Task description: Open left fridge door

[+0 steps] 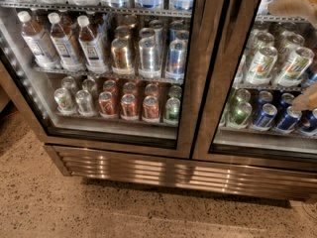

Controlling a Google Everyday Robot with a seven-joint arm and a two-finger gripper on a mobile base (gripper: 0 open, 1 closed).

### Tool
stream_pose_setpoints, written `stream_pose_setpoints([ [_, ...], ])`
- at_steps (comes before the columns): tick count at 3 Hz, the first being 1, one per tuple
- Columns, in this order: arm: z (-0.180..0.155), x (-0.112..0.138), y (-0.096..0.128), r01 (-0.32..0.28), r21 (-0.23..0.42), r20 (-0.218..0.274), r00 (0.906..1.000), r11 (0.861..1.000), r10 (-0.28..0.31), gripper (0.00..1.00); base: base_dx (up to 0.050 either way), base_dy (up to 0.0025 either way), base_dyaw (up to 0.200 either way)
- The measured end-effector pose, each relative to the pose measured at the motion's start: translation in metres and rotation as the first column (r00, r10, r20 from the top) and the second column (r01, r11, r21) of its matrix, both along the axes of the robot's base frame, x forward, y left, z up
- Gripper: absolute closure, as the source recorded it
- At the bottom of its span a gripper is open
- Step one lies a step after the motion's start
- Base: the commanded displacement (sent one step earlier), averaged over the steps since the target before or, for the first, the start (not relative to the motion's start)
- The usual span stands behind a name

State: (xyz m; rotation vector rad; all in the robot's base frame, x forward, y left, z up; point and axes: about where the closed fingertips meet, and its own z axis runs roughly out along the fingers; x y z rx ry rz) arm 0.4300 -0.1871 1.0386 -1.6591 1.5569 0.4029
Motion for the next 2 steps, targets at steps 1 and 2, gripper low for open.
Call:
stream_pose_setpoints([
  [1, 0.003, 0.001, 0.008, -0.028, 0.011, 0.006, 0.9996, 1.0, 0.028, 0.0, 0.0, 0.0, 0.0],
  [2, -0.008, 0.08, 0.025, 0.023, 0.044, 0.014, 0.9996, 0.999, -0.024, 0.0, 0.0, 0.0, 0.0],
])
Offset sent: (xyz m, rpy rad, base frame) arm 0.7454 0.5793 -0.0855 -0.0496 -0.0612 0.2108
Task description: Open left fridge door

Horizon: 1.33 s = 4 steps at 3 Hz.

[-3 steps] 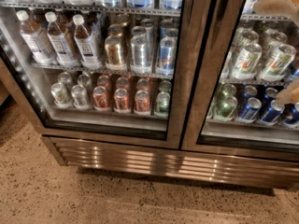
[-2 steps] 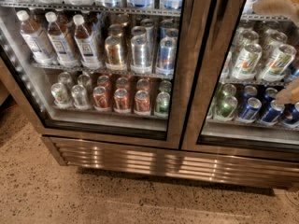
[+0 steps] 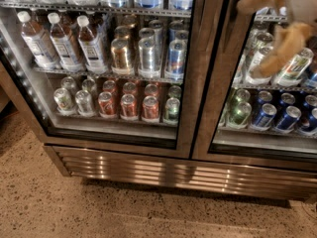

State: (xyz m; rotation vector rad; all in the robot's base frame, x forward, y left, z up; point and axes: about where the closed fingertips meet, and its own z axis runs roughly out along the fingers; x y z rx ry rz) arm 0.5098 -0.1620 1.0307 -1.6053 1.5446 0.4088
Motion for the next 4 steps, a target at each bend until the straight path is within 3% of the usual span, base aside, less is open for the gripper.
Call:
stream_pose_setpoints([
  [3, -0.0018, -0.0017, 0.0078, 0.004, 0.011, -0.002, 1.0, 1.0, -0.004, 0.0, 0.0, 0.0, 0.0],
  [4, -0.0007, -0.0054, 0.0073, -0.03, 0.082, 0.017, 0.9994, 0.996, 0.029, 0.0, 0.0, 0.0, 0.0],
])
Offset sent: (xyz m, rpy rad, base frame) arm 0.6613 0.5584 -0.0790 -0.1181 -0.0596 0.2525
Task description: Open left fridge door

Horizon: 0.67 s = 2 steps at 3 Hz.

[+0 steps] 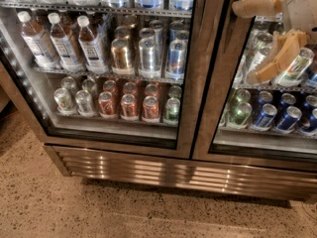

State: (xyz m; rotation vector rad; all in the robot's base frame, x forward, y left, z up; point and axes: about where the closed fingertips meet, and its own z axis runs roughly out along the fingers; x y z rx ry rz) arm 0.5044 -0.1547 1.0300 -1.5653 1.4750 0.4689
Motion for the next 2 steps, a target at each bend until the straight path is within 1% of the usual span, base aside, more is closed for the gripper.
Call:
stream_pose_setpoints([
  [1, 0.0, 0.0, 0.0, 0.0, 0.0, 0.0, 1.0, 1.0, 0.0, 0.0, 0.0, 0.0, 0.0],
  [2, -0.029, -0.053, 0.008, -0.035, -0.025, 0.007, 0.9994, 0.999, 0.035, 0.0, 0.0, 0.0, 0.0],
])
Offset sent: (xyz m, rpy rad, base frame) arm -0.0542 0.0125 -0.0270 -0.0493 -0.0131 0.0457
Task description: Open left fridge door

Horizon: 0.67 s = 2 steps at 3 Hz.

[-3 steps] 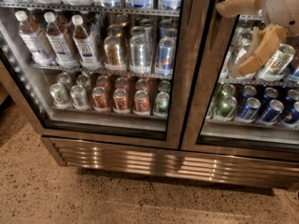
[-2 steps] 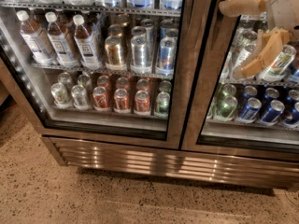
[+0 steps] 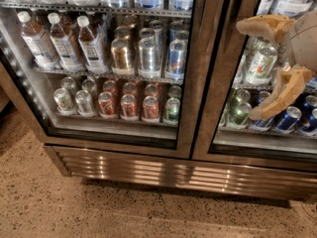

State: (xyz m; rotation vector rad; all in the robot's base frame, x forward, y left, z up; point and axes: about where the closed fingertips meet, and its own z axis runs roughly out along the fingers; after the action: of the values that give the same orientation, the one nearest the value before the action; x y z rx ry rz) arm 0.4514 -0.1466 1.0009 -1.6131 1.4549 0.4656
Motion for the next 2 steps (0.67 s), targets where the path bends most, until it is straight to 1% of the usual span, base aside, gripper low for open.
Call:
stream_pose_setpoints([
  [1, 0.0, 0.0, 0.0, 0.0, 0.0, 0.0, 1.0, 1.0, 0.0, 0.0, 0.0, 0.0, 0.0],
  [2, 0.0032, -0.0011, 0.0026, -0.032, 0.051, 0.001, 0.9995, 0.998, 0.032, 0.0, 0.0, 0.0, 0.0],
])
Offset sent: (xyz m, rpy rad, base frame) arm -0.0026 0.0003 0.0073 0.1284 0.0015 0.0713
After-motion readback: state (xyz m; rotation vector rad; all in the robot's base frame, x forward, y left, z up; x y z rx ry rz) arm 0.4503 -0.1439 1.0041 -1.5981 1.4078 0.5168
